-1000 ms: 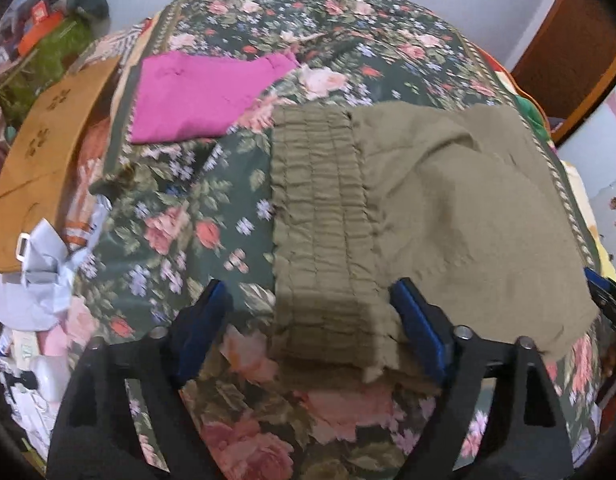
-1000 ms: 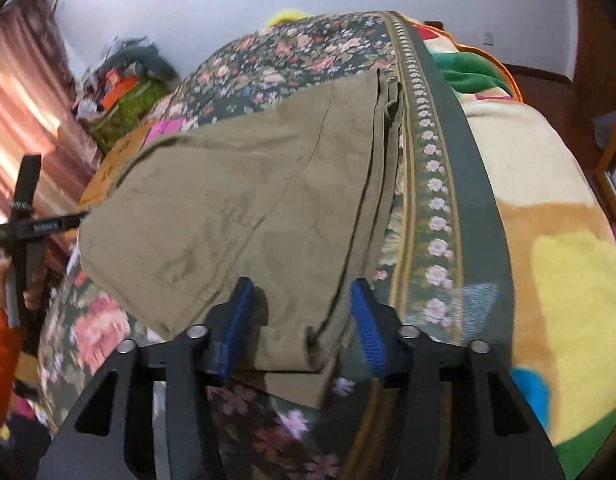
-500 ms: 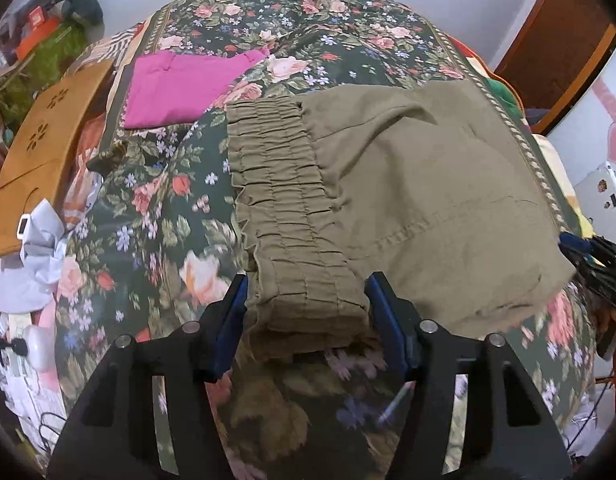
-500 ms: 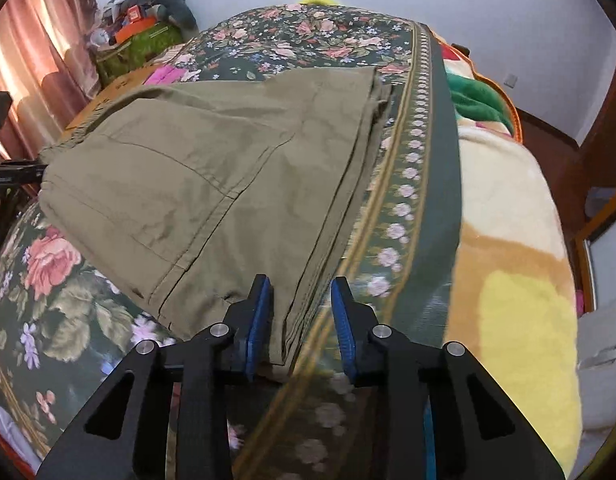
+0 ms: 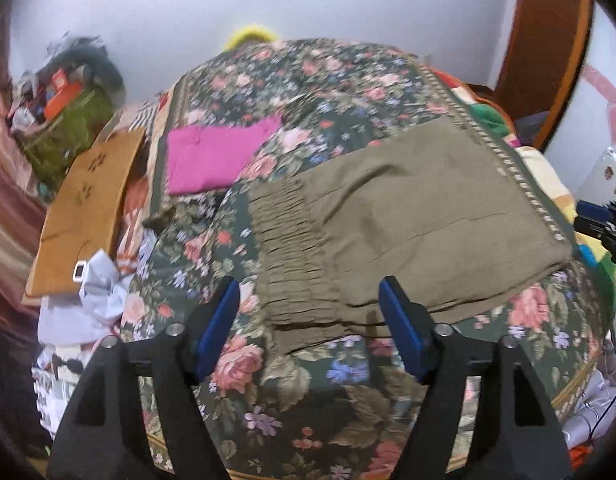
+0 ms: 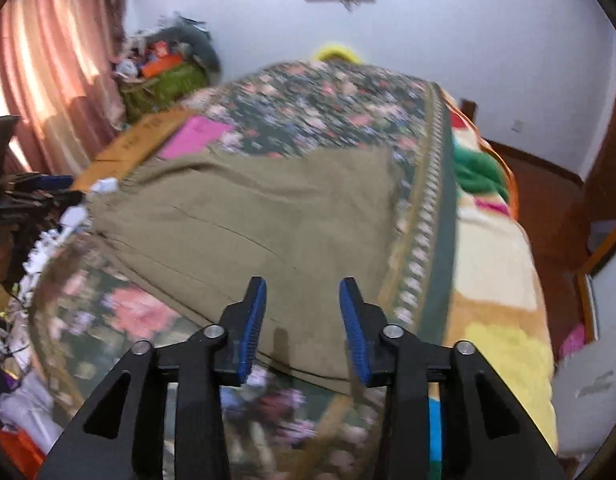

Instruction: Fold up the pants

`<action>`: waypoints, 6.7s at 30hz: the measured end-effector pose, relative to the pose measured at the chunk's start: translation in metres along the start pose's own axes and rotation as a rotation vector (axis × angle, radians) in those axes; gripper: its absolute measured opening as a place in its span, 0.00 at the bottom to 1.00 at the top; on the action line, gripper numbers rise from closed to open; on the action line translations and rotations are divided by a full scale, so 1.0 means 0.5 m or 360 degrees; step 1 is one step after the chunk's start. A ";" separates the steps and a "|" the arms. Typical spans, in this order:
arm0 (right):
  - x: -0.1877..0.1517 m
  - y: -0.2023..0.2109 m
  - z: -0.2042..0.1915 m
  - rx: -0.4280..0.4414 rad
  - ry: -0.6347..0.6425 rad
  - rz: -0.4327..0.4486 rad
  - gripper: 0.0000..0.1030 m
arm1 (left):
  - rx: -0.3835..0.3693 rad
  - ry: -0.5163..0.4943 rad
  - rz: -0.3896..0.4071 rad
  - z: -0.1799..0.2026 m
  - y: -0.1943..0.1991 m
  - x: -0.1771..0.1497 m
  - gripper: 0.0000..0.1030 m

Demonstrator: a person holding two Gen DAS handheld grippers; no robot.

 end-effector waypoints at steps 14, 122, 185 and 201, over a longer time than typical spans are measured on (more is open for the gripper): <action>-0.024 -0.103 -0.177 0.0266 0.0260 -0.0136 0.41 | 0.0007 -0.0438 -0.0081 0.159 -0.065 -0.042 0.74; 0.115 -0.099 0.125 0.0015 -0.0176 0.0038 0.51 | 0.0008 0.0262 -0.0120 -0.088 -0.159 0.101 0.76; 0.178 -0.328 -0.057 0.0469 -0.0104 -0.0292 0.76 | -0.0096 0.0117 -0.0184 0.003 -0.261 0.170 0.91; 0.022 -0.326 -0.059 0.0406 -0.0025 -0.0550 0.77 | -0.0094 -0.0017 -0.0371 0.032 -0.293 0.067 0.93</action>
Point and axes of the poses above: each gripper's, at about its wrist camera, not at the fingertips, and y roughly against the way its jaws point, z to its right, x to its top, the point moved 10 cm from there along -y, roughly the way its jaws point, and after that the axes turned 4 degrees about z, right-handed, at the moved point
